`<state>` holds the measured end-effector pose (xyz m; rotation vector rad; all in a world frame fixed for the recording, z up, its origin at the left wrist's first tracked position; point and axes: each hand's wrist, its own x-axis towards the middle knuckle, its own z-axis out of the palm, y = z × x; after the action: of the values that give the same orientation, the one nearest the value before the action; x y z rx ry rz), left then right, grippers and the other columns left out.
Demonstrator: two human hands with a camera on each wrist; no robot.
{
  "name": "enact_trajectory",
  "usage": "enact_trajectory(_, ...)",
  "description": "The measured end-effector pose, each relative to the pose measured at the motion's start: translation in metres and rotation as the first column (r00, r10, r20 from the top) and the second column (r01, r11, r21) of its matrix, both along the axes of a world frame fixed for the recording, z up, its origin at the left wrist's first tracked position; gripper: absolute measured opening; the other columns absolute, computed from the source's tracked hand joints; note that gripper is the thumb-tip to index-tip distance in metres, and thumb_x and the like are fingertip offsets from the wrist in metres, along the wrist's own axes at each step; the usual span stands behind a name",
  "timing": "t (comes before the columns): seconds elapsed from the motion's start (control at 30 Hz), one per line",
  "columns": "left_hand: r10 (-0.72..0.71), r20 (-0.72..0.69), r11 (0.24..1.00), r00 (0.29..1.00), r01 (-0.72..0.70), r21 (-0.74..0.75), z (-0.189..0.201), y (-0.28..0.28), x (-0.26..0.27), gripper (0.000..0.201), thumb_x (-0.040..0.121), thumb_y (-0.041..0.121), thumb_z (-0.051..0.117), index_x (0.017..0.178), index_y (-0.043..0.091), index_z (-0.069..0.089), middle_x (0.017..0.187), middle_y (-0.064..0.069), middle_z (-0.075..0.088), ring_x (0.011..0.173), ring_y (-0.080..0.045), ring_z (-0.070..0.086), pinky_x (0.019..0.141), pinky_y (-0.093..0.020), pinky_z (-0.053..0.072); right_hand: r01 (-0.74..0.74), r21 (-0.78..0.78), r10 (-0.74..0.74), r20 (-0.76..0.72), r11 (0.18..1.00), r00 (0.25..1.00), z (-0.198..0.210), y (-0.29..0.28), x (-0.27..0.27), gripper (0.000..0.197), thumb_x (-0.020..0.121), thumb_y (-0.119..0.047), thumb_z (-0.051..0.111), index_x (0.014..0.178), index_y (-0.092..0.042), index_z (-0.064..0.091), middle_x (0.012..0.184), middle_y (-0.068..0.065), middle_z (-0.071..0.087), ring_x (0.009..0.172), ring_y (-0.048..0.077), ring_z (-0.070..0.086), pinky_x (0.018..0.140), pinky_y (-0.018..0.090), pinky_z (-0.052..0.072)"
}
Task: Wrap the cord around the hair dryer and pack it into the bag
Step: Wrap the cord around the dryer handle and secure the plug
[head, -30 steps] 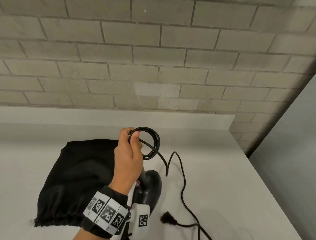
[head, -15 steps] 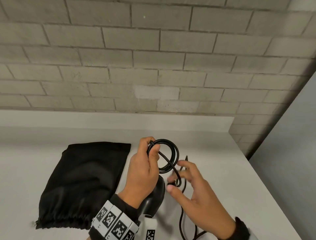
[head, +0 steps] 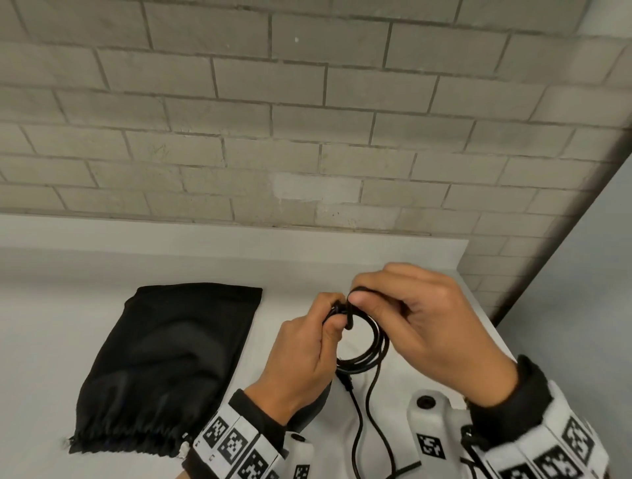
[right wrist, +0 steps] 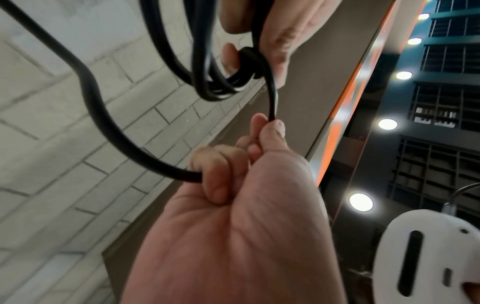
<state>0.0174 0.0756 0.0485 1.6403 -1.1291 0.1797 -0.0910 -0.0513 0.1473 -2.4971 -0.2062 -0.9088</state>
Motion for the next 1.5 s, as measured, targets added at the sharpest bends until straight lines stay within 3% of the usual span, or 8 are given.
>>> enact_trajectory(0.33,-0.111,0.007,0.994,0.994,0.111,-0.013,0.001,0.004,-0.004,0.035,0.087,0.065,0.054,0.1,0.033,0.048,0.056,0.014,0.044,0.048,-0.004,0.042,0.053,-0.008,0.033,-0.02,0.358,0.029,-0.021,0.933,0.999,-0.014,0.005,0.013,0.015,0.092,-0.023,0.064,0.082,-0.015,0.071,0.065,-0.002,0.059,0.06,0.018,0.052,0.059,0.025,0.043)
enact_trajectory(0.57,-0.084,0.038,0.995,0.996,0.086,-0.051,-0.003,0.003,-0.009,0.035,0.096,0.059,0.044,0.098,0.025,0.051,0.061,0.0,0.049,0.044,-0.013,0.044,0.045,-0.016,0.034,0.045,0.505,-0.046,-0.01,0.862,0.999,-0.03,0.015,0.015,0.016,0.092,-0.024,0.064,0.079,-0.018,0.071,0.065,0.003,0.062,0.058,0.017,0.053,0.056,0.025,0.045)
enact_trajectory(0.77,-0.081,0.024,0.992,0.996,0.083,-0.098,-0.005,0.006,-0.01,0.034,0.097,0.058,0.043,0.093,0.025,0.05,0.057,0.001,0.05,0.043,-0.014,0.046,0.042,-0.029,0.038,0.098,0.728,-0.003,-0.131,0.678,0.991,-0.041,0.013,0.015,0.017,0.092,-0.019,0.063,0.081,-0.014,0.075,0.056,-0.006,0.053,0.053,0.009,0.046,0.056,0.023,0.041)
enact_trajectory(0.93,-0.087,0.024,0.989,0.996,0.089,-0.116,-0.007,0.006,-0.014,0.035,0.099,0.057,0.042,0.093,0.025,0.052,0.059,0.004,0.048,0.045,-0.009,0.043,0.043,-0.026,0.038,0.111,0.859,0.126,-0.199,0.5,0.972,-0.049,0.008,0.011,0.01,0.087,-0.024,0.066,0.09,-0.016,0.072,0.062,0.015,0.046,0.063,0.025,0.044,0.067,0.038,0.041)
enact_trajectory(1.1,-0.082,0.005,0.99,0.997,0.082,-0.114,-0.008,0.005,-0.018,0.032,0.1,0.056,0.04,0.094,0.027,0.052,0.055,0.005,0.045,0.044,-0.011,0.043,0.042,-0.031,0.038,0.088,0.815,0.096,-0.174,0.573,0.98,-0.055,0.004,0.006,0.016,0.087,-0.033,0.066,0.087,-0.019,0.073,0.071,0.003,0.061,0.063,0.013,0.052,0.068,0.031,0.045)
enact_trajectory(1.23,-0.08,-0.052,0.985,0.995,0.071,-0.16,-0.008,0.005,-0.017,0.023,0.1,0.057,0.039,0.099,0.038,0.052,0.054,0.006,0.049,0.043,-0.011,0.047,0.041,-0.035,0.04,-0.085,0.737,0.193,-0.063,0.67,0.979,-0.069,0.005,-0.005,0.059,0.081,-0.067,0.056,0.107,-0.016,0.071,0.098,0.0,0.071,0.078,0.005,0.064,0.067,0.017,0.046)
enact_trajectory(1.33,-0.056,-0.084,0.983,0.995,0.04,-0.177,-0.008,0.005,-0.014,0.03,0.099,0.059,0.039,0.095,0.032,0.051,0.059,0.008,0.058,0.045,-0.014,0.054,0.041,-0.036,0.044,-0.085,0.658,0.225,-0.131,0.748,0.966,-0.079,0.01,-0.01,0.039,0.078,-0.044,0.074,0.108,-0.02,0.068,0.093,-0.006,0.068,0.07,0.005,0.057,0.063,0.018,0.045)
enact_trajectory(1.5,0.003,-0.072,0.984,0.997,-0.015,-0.178,-0.007,0.005,-0.011,0.037,0.099,0.06,0.033,0.091,0.028,0.049,0.066,0.017,0.059,0.05,-0.005,0.055,0.044,-0.025,0.045,-0.045,0.647,0.198,-0.166,0.761,0.966,-0.085,0.013,-0.008,0.013,0.086,-0.015,0.071,0.098,-0.02,0.071,0.082,0.0,0.064,0.073,0.016,0.06,0.067,0.032,0.052)
